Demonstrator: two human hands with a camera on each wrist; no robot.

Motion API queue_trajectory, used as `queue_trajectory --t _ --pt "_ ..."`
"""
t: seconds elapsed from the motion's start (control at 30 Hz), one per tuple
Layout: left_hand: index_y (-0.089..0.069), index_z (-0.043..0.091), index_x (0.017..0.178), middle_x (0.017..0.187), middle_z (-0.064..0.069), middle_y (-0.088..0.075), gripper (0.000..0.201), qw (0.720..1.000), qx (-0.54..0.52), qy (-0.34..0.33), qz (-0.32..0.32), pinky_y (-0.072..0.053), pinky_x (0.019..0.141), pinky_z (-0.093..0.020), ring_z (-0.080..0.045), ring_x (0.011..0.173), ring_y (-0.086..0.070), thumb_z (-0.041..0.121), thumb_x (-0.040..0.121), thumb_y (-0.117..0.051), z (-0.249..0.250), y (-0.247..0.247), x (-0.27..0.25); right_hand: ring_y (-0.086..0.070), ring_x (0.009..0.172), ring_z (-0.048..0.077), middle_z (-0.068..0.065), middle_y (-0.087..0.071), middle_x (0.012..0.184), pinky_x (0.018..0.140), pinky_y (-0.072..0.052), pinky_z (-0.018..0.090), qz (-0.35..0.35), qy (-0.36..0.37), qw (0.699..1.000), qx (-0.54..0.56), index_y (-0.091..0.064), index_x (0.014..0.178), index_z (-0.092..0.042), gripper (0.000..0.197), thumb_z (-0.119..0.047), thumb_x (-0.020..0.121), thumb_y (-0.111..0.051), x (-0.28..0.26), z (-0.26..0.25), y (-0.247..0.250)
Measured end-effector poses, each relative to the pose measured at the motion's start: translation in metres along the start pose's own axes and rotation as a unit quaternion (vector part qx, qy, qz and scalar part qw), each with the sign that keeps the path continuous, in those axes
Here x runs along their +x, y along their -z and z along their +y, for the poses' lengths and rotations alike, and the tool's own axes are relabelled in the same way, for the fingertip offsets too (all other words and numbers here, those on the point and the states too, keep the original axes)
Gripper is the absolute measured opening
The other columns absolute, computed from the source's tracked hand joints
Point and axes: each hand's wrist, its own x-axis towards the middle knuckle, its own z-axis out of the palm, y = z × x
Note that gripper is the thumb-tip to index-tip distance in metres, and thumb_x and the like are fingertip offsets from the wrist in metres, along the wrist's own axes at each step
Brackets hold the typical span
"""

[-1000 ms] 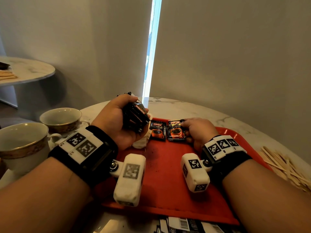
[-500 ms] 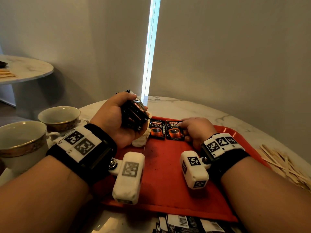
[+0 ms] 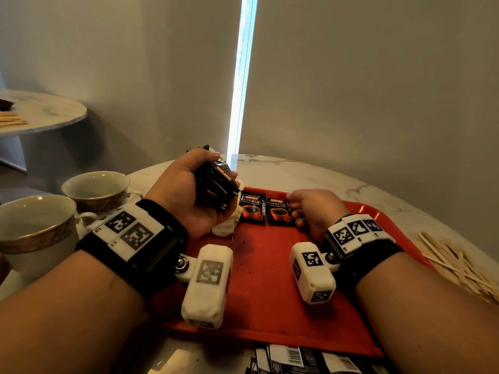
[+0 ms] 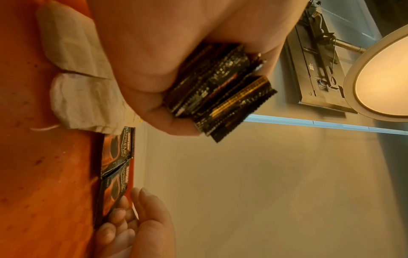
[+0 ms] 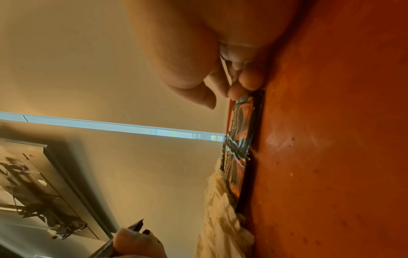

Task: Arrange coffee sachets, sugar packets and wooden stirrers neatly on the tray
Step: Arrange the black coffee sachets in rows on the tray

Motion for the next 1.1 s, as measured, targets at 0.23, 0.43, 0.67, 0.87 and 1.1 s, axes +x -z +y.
queue_trajectory --t 0.23,0.43,0.67,0.87,1.1 --pt "-0.060 0.006 0.112 0.094 -0.009 -0.065 0.036 1.000 0.001 0.003 0.004 -0.055 0.059 -0.029 -0.020 0.067 -0.068 0.032 0.087 -0.061 -0.001 0.001 0.000 -0.046 0.047 0.014 0.006 -0.055 0.070 0.041 -0.034 0.026 -0.005 -0.010 1.000 0.015 -0.060 0.085 -0.006 0.011 -0.013 0.090 -0.067 -0.005 -0.003 0.000" --pt "-0.060 0.007 0.108 0.093 -0.009 -0.065 0.032 1.000 0.003 0.003 0.005 -0.054 0.057 -0.029 -0.019 0.064 -0.068 0.032 0.088 -0.060 -0.001 -0.001 -0.002 -0.043 0.044 0.013 0.005 -0.053 0.066 0.040 -0.032 0.026 -0.012 -0.020 0.999 0.025 -0.058 0.081 -0.008 0.014 -0.014 0.090 -0.067 -0.006 -0.004 0.000" --pt "-0.061 0.005 0.112 0.095 -0.010 -0.066 0.035 1.000 0.006 -0.003 0.009 -0.055 0.059 -0.028 -0.020 0.064 -0.069 0.032 0.089 -0.060 -0.002 -0.002 -0.004 -0.043 0.042 0.013 0.006 -0.054 0.068 0.040 -0.031 0.025 -0.003 -0.010 0.999 0.038 -0.059 0.082 -0.007 0.013 -0.015 0.090 -0.066 -0.009 -0.006 0.000" --pt "-0.059 0.007 0.117 0.103 -0.015 -0.064 0.033 1.000 -0.004 -0.008 -0.015 -0.057 0.061 -0.029 -0.021 0.070 -0.068 0.027 0.091 -0.055 -0.003 -0.006 -0.006 -0.052 0.046 0.004 0.001 -0.062 0.081 0.040 -0.038 0.020 -0.027 0.144 0.987 0.064 -0.070 0.099 -0.016 0.011 -0.010 0.092 -0.065 -0.031 -0.024 0.001" --pt "-0.063 0.005 0.122 0.102 -0.015 -0.069 0.036 1.000 0.010 -0.007 -0.023 -0.060 0.065 -0.031 -0.024 0.076 -0.071 0.027 0.093 -0.055 -0.004 -0.007 -0.007 -0.052 0.080 0.014 -0.001 -0.061 0.103 0.076 -0.050 0.025 -0.230 0.330 0.915 0.037 -0.076 0.104 -0.044 0.049 -0.006 0.073 -0.072 -0.064 -0.034 -0.014"
